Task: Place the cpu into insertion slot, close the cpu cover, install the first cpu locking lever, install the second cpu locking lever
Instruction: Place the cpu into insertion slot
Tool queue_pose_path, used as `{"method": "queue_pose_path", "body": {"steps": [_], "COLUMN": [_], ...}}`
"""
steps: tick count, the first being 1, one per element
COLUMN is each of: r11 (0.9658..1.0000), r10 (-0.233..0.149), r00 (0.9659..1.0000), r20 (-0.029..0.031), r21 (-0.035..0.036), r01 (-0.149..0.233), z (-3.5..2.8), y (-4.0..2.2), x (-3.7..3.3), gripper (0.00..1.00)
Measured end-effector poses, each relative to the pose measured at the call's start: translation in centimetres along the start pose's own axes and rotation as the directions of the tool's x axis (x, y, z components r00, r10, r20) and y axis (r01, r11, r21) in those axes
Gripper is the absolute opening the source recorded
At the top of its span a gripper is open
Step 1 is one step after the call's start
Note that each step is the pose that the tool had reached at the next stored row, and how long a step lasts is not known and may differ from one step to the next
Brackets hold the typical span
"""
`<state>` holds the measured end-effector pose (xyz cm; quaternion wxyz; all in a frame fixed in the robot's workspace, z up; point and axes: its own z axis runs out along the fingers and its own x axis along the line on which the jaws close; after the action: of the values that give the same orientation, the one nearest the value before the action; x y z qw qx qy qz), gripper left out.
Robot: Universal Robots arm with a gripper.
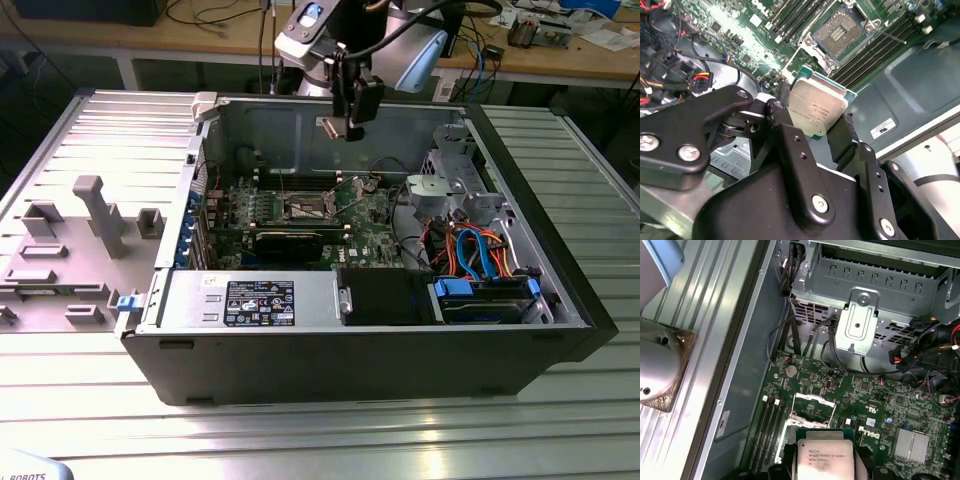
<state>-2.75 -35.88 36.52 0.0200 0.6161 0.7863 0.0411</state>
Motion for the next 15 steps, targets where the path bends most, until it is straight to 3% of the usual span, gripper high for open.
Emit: {"method": "queue_pose_path", "body": {"steps": [3, 6, 7, 11, 15], "r11": [0.9991, 0.9958, 0.9932, 0.9913, 0.9826], "r10": [0.043, 0.092, 0.116, 0.132, 0.186], "r00": [0.9991, 0.9958, 0.9932, 0.9912, 0.9824], "r20": [0.0037, 0.0079, 0.01, 0.0115, 0.0171], "r21": [-0.001, -0.0023, -0.0029, -0.0034, -0.0052], "r01": [-0.043, -0.091, -0.116, -0.132, -0.186], "z": [0.08, 0.18, 0.22, 0.23, 0.83], "y": [-0.01, -0.02, -0.03, -0.71, -0.83], "x": [0.0, 0.0, 0.0, 0.17, 0.17], "gripper": [0.54, 0.54, 0.54, 0.54, 0.54]}}
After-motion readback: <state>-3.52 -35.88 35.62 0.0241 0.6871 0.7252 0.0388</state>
